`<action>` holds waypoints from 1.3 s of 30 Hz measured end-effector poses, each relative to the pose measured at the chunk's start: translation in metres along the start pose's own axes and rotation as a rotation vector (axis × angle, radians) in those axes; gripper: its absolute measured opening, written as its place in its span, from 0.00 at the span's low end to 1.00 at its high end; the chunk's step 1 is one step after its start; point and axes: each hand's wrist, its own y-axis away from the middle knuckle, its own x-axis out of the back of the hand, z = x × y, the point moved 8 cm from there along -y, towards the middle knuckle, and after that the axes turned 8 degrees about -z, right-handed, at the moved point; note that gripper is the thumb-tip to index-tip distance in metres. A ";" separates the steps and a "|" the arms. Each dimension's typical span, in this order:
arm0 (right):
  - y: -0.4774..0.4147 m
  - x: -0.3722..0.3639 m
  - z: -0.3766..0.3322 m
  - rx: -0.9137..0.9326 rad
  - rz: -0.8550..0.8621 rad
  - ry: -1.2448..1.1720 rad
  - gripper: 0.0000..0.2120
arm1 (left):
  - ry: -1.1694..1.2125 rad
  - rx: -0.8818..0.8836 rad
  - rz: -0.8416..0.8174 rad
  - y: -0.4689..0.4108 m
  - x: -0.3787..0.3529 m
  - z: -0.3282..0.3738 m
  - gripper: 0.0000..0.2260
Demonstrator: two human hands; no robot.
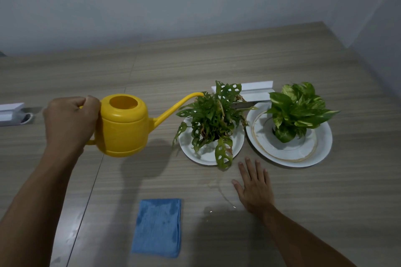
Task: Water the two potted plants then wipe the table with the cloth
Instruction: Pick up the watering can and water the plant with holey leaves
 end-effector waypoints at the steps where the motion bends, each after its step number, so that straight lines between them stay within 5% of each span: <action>1: 0.000 0.000 0.000 0.000 0.001 -0.001 0.34 | -0.003 -0.005 -0.002 0.001 0.002 0.000 0.20; 39: 0.000 0.002 -0.002 0.010 -0.008 -0.005 0.34 | -0.052 -0.001 -0.056 0.006 0.014 0.008 0.20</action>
